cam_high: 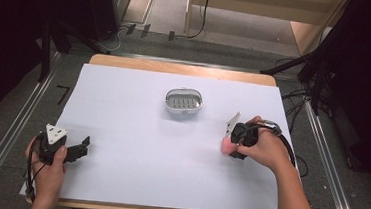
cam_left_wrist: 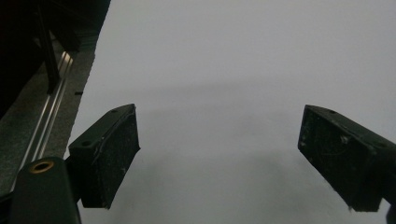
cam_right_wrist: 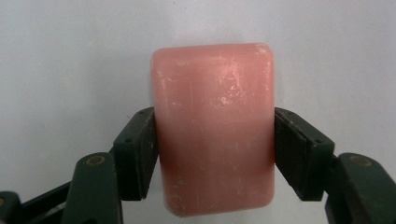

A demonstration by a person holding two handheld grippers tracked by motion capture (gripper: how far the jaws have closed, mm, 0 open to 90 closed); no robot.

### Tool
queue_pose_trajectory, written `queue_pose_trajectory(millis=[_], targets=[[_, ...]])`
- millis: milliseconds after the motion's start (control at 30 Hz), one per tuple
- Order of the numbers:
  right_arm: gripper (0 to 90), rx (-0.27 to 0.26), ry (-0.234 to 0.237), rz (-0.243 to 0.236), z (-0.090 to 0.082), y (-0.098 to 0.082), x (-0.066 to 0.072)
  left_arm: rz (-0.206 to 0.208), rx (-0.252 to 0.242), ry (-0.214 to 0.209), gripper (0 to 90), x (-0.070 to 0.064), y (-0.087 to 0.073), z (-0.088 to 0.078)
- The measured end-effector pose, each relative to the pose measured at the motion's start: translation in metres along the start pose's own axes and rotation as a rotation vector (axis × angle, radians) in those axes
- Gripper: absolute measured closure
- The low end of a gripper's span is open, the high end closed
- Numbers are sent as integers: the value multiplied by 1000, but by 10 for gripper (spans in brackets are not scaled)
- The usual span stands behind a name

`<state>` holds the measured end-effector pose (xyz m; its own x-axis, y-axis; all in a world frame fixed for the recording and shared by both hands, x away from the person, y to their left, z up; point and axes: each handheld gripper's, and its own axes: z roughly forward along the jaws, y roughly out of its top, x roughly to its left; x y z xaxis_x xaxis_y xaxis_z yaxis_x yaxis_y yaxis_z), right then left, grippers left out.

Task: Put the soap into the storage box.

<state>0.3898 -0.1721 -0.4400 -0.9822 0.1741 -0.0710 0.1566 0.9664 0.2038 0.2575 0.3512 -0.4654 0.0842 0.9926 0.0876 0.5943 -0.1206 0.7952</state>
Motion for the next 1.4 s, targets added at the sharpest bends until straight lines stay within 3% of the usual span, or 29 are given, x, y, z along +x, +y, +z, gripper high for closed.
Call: queue_pose_trajectory(millis=[567,933,1033,1400], targets=[[384,17,10,2,4,2,-1,0,-2,0,133,0,0,0],[386,-17,0,-11,-4,0,-3,0,2,-1,133,0,0,0],[386,1,-6,-25,-10,6,-4,-1,2,-1,133,0,0,0],[386,-31,-9,-61,-26,33,-15,-5,-1,-6,133,1,0,0]])
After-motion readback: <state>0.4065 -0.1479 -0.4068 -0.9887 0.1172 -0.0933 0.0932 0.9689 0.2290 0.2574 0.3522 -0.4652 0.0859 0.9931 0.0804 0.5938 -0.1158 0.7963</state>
